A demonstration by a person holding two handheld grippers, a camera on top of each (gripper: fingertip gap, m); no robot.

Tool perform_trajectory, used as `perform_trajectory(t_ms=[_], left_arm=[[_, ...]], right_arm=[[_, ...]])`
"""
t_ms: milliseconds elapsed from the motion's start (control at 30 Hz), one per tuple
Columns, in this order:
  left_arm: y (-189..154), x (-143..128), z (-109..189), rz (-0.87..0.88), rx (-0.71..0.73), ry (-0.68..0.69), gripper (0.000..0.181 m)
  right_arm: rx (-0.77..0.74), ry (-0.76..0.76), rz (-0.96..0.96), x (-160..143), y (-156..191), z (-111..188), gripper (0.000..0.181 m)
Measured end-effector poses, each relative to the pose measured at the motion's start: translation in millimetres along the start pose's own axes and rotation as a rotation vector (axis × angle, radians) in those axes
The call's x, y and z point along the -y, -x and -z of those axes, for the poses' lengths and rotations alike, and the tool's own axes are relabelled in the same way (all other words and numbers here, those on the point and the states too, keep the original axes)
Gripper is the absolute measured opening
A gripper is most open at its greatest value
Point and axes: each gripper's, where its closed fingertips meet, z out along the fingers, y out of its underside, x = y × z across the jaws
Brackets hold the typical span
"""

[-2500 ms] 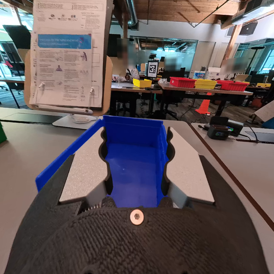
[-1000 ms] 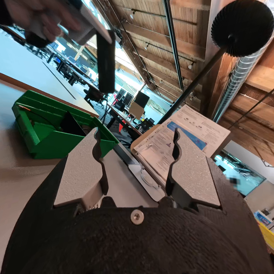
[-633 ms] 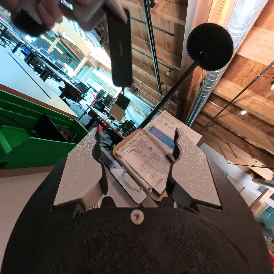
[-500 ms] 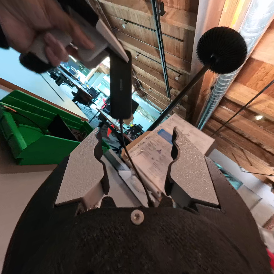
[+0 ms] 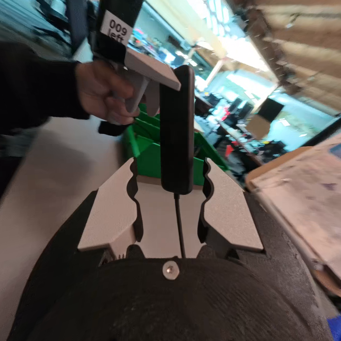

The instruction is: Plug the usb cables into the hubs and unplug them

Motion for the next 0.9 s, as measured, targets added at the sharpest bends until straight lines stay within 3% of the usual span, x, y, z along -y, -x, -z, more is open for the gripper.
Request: perform_trajectory(t_ms=[133,200,400,467,533,633,767,900], left_arm=[[-23,-9,1,-0.125,-0.105,0.09,0.009],[-30,-6,1,-0.148,-0.138,0.088,0.009],[-38,3,8,-0.181,-0.165,0.049,0.015],[-42,8,12,-0.24,-0.172,0.06,0.032],[-46,9,14,-0.306,-0.187,0.15,0.054],[-55,6,15,-0.501,-0.225,0.365,0.068],[-42,-6,15,-0.89,-0.167,0.727,0.074],[-24,-28,17,-1.246,-0.19,0.969,0.078]], right_arm=[[0.107,0.011,-0.106,-5,9,5,0.044],[0.185,0.05,-0.088,-14,22,3,0.022],[0.372,0.006,-0.243,-2,40,9,0.01],[0.467,0.008,-0.344,4,46,19,0.01],[0.581,0.011,-0.446,10,55,31,0.01],[0.705,0.022,-0.588,16,63,44,0.01],[0.766,0.124,-0.684,5,71,45,0.01],[0.737,0.205,-0.709,-6,75,36,0.01]])
